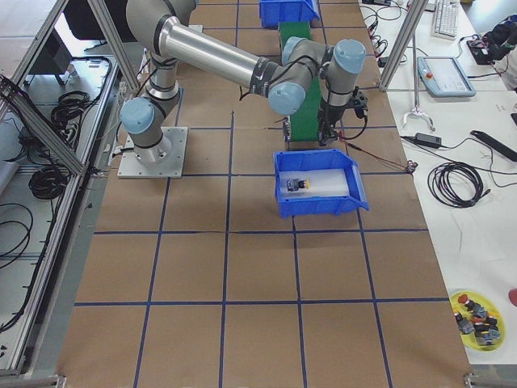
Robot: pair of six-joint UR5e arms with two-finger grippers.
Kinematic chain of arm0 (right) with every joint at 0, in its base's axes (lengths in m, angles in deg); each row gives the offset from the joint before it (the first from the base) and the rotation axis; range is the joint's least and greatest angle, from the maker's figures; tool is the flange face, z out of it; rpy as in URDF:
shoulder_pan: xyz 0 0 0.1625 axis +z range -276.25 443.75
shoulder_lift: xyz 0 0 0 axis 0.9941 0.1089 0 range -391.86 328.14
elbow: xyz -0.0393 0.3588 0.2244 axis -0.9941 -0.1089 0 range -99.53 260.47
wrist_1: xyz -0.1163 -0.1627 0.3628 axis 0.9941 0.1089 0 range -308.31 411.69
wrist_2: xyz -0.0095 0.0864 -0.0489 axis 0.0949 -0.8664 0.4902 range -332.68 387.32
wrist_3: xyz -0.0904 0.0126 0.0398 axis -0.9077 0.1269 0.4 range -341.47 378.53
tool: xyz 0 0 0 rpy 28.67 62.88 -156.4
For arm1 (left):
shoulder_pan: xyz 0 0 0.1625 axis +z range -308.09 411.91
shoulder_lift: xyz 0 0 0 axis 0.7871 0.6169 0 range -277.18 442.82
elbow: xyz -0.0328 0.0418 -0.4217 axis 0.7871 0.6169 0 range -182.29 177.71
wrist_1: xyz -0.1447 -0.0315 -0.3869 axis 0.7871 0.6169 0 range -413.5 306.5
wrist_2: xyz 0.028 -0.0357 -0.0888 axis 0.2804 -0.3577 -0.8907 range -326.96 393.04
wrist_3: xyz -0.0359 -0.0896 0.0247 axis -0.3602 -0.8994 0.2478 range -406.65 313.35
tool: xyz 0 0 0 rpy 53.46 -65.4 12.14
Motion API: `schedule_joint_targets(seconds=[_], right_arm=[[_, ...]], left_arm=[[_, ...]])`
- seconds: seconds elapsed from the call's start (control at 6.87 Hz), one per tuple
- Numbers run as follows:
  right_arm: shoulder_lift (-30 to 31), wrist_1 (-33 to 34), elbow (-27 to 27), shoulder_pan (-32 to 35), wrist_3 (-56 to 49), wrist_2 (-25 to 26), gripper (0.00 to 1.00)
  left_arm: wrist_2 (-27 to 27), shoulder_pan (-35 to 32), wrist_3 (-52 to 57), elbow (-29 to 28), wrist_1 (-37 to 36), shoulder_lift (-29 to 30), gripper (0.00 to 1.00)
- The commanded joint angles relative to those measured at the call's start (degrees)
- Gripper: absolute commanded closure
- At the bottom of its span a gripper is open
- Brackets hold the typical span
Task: Transport two buttons from left to right
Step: 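Carry the red button to the bin, lower it in, and open the right gripper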
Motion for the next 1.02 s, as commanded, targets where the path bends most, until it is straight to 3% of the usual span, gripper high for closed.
schedule_joint_targets(seconds=[0.0, 0.87], right_arm=[[-7.88, 8.16, -2.67, -1.82, -4.01, 0.06, 0.98], [-13.45, 9.80, 1.37, -1.47, -3.67, 0.42, 0.97]], left_arm=[[0.00, 0.00, -0.03, 0.00, 0.00, 0.00, 0.00], [0.00, 0.00, -0.03, 0.00, 0.00, 0.00, 0.00]])
